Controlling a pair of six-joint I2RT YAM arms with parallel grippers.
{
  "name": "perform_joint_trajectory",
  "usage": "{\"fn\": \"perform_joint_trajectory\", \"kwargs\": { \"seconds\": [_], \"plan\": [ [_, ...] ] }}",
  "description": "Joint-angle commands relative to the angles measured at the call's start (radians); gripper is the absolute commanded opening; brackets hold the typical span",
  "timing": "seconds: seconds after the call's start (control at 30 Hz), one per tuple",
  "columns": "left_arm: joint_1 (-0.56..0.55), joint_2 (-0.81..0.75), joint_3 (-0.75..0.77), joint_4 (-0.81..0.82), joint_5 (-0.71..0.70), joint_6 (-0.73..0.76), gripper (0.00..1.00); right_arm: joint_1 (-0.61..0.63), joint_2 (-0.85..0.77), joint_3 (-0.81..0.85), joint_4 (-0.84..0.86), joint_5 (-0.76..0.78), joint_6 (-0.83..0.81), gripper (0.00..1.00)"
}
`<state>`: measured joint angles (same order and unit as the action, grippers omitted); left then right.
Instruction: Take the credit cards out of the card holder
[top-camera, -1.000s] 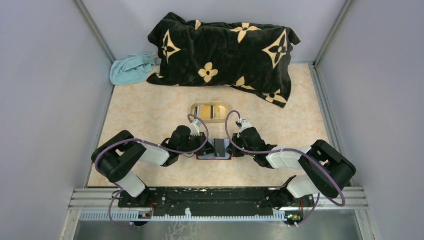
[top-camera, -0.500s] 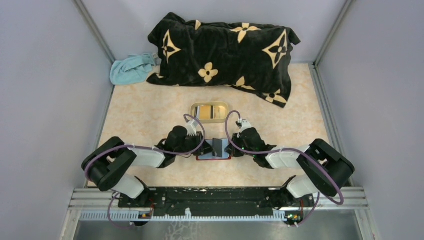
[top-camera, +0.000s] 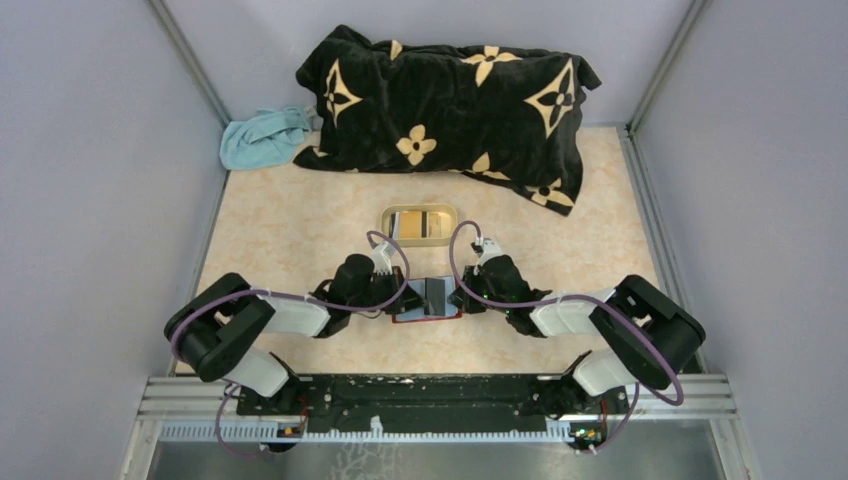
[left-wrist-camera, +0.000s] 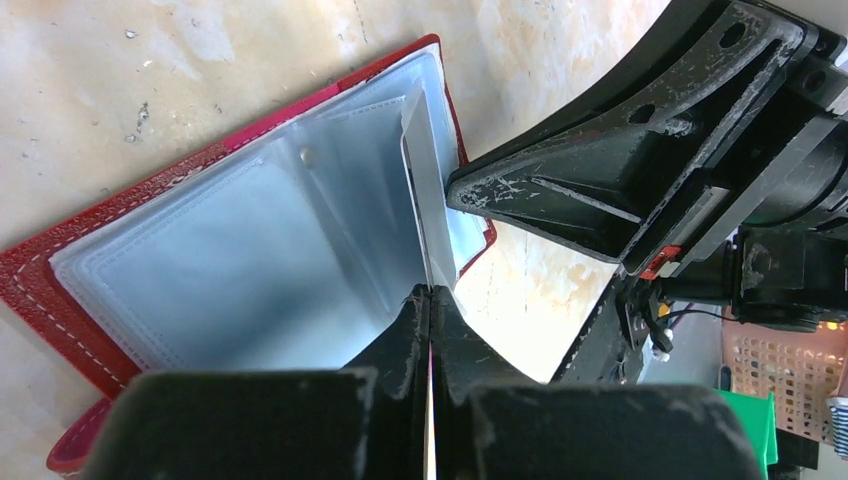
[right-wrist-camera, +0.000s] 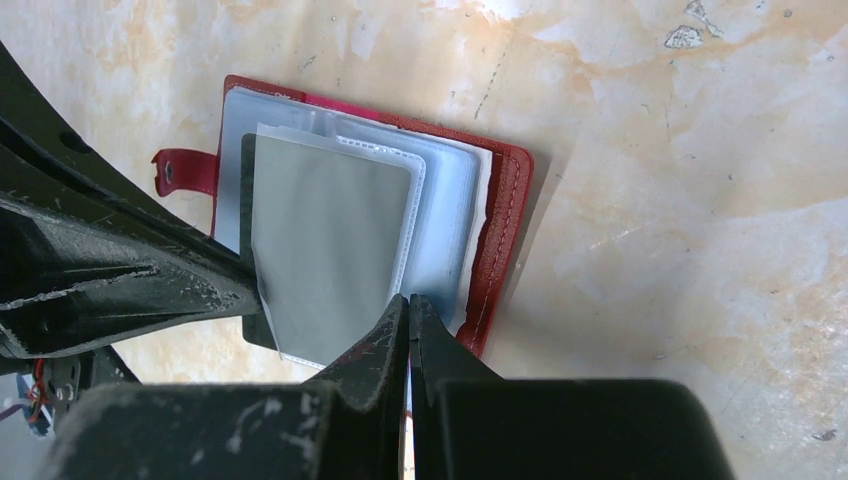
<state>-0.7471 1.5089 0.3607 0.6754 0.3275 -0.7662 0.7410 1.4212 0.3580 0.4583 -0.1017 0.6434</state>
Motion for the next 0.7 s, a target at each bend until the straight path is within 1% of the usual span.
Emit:
{"fn": "perform_joint_trajectory", "kwargs": {
  "seconds": [0.0, 0.17, 0.3, 0.37, 0.5, 0.53, 0.67],
  "plan": [
    [0.004, -0.009, -0.018, 0.022, 0.004, 0.008, 0.00, -0.005, 0.045, -0.021, -0.047, 0.017, -0.006, 0.00],
    [0.039, -0.088, -0.025, -0.061, 0.001, 0.042, 0.00, -0.004, 0.045, -0.020, -0.048, 0.017, -0.008, 0.00],
    [0.115, -0.142, -0.018, -0.140, 0.075, 0.081, 0.01, -0.005, 0.055, -0.018, -0.045, 0.016, -0.014, 0.00],
    [0.142, -0.183, -0.014, -0.193, 0.072, 0.112, 0.01, -0.006, 0.059, -0.014, -0.047, 0.017, -0.017, 0.00],
    [0.160, -0.247, 0.008, -0.311, 0.037, 0.159, 0.02, -0.006, 0.060, -0.006, -0.047, 0.016, -0.017, 0.00],
    [0.164, -0.263, 0.010, -0.331, 0.031, 0.164, 0.00, -0.005, 0.057, -0.004, -0.051, 0.015, -0.018, 0.00],
    [0.203, -0.338, -0.002, -0.363, 0.025, 0.166, 0.00, -0.009, 0.020, 0.000, -0.060, 0.009, -0.022, 0.00]
  ]
}}
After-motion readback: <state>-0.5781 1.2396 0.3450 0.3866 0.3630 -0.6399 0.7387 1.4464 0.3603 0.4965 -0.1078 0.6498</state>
